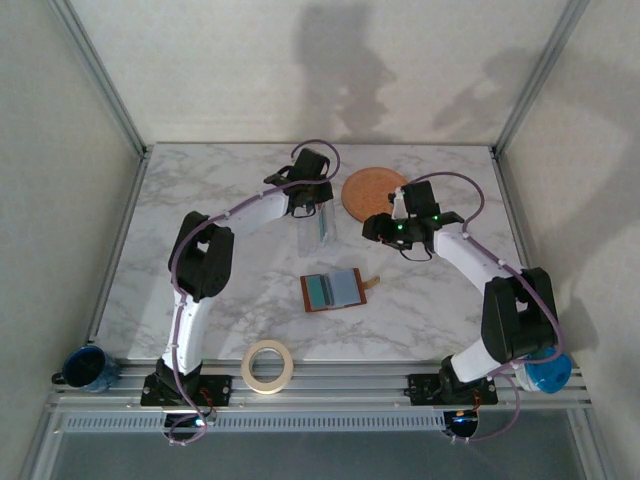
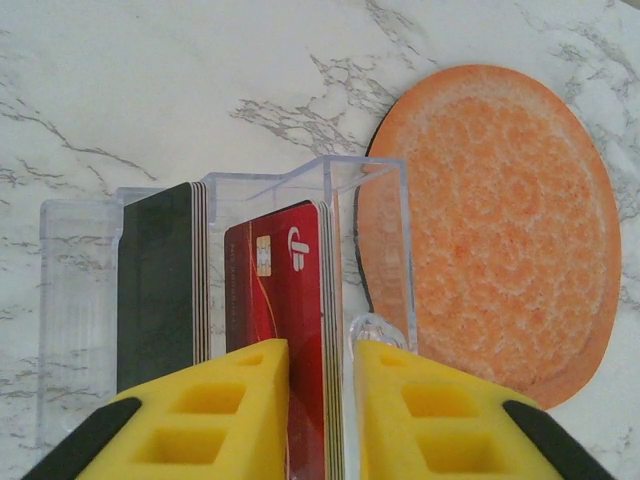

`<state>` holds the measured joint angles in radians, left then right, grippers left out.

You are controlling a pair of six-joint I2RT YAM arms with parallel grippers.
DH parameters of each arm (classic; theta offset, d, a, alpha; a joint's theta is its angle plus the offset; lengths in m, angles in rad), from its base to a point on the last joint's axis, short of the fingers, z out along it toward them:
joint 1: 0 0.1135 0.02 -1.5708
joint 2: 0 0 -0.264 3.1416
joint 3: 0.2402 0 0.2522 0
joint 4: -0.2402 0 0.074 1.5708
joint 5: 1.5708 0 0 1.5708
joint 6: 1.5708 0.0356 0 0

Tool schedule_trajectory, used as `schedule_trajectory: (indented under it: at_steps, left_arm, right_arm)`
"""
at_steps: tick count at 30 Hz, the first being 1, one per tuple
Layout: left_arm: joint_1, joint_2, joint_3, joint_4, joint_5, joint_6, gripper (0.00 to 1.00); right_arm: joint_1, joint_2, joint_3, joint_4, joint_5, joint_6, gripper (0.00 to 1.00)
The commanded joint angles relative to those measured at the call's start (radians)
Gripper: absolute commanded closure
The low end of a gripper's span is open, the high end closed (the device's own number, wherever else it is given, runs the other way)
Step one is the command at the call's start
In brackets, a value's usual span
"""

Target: Put the credit cards into the card holder

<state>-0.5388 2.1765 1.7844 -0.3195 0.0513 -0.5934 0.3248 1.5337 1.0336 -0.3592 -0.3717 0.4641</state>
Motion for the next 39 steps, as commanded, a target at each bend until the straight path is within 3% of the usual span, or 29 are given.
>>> schedule_trajectory:
  at_steps: [1, 5, 22, 39]
  left_arm:
    - [-0.012, -0.049, 0.017, -0.019, -0.015, 0.024, 0.80]
    - [-0.012, -0.056, 0.016, -0.023, -0.017, 0.030, 0.86]
    - [-0.012, -0.057, 0.031, -0.053, -0.031, 0.033, 0.82]
    - [-0.009, -0.041, 0.041, -0.021, 0.060, 0.011, 0.87]
  right_arm:
    - [-0.006, 0.022, 0.008, -0.012, -0.024, -0.008, 0.48]
    - [-0.006, 0.035, 0.013, -0.014, -0.031, -0.007, 0.48]
    - [-0.006, 0.058, 0.020, -0.022, -0.032, -0.007, 0.46]
    - [-0.006, 0.068, 0.031, -0.029, -0.030, -0.011, 0.44]
